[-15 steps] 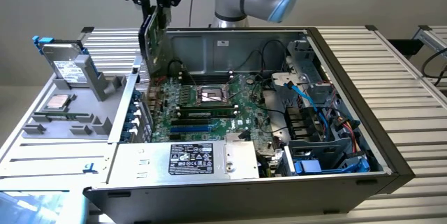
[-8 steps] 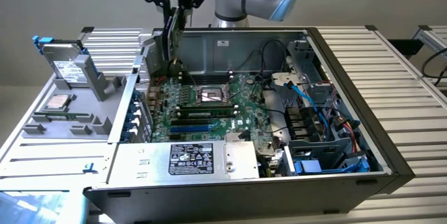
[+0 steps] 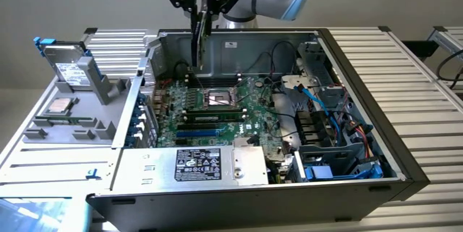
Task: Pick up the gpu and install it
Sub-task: 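Pick up the gpu and move the gpu toward the slot, then insert the gpu into the slot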
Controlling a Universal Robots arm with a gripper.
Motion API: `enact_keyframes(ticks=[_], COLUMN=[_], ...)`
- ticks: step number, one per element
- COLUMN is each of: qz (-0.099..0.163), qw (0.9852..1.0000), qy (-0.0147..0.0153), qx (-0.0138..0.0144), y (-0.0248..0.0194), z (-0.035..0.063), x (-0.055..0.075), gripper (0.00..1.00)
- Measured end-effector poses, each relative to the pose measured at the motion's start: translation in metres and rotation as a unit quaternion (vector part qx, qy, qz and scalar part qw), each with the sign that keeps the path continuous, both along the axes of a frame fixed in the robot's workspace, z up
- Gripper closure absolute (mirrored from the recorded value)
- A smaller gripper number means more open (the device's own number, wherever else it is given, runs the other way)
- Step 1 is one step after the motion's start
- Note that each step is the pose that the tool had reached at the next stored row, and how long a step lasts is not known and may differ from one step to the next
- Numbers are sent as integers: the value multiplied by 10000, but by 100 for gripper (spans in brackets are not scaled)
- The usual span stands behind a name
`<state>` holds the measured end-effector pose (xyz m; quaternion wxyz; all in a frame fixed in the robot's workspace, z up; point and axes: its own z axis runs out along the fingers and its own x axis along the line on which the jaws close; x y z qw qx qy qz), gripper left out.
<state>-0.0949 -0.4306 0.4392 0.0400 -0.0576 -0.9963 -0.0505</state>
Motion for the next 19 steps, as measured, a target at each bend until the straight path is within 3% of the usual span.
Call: enact_keyframes(ticks=[7,12,17,19], qz=[3,33,54,141], qw=[10000,10000,10000,9999], qy=[0,0,0,0], qx=[0,1,1,1], y=[59,106,206,223], z=[-54,-75,-97,-100], x=[311,393,428,428], gripper=[72,72,72,72])
